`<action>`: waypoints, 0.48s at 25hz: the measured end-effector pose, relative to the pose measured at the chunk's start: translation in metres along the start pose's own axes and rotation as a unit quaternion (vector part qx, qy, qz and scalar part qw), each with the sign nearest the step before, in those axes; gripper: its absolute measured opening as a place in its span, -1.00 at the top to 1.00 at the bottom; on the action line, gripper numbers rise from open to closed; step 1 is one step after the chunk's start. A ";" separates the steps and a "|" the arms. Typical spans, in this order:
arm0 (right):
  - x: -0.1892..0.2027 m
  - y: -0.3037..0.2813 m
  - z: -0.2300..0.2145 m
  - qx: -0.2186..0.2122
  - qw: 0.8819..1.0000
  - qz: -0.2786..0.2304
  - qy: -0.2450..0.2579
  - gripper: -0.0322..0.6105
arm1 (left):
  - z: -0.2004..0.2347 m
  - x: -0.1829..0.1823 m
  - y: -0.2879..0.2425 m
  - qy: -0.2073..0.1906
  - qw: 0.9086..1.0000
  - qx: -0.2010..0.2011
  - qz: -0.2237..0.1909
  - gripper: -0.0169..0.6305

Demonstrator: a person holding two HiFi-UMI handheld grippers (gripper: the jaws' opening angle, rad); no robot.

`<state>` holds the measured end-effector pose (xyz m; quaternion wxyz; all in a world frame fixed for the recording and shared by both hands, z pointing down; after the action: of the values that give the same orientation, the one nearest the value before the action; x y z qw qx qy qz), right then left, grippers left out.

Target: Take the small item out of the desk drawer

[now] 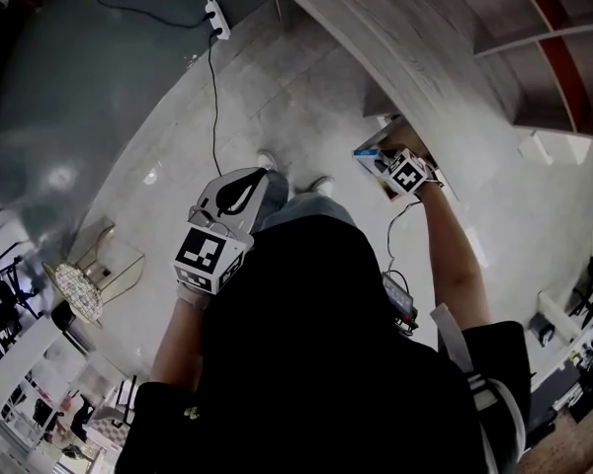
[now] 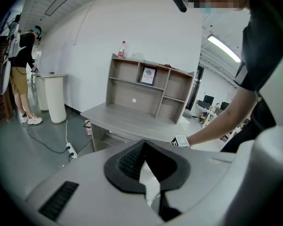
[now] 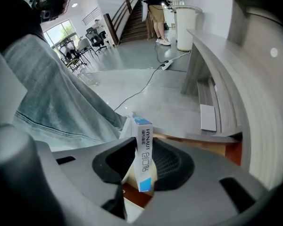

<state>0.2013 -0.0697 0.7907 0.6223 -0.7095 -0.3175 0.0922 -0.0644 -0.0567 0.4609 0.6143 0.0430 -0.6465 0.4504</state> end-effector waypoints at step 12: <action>0.001 -0.023 0.026 0.039 0.996 0.047 0.064 0.61 | -0.005 0.009 0.005 0.010 1.000 0.004 -0.005 0.92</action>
<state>0.1806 -0.0473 0.8067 0.6635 -0.7033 -0.2394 0.0881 -0.0657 -0.0465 0.4651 0.6229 0.0441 -0.6379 0.4507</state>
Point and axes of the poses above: the fingertips, and each gripper's own axes: y backward along the fingers, z to its left, x out of its underside, the point moved 1 cm from there along y, backward along the fingers, and after that the axes turned 6 degrees about -y, right-handed, at the moved point
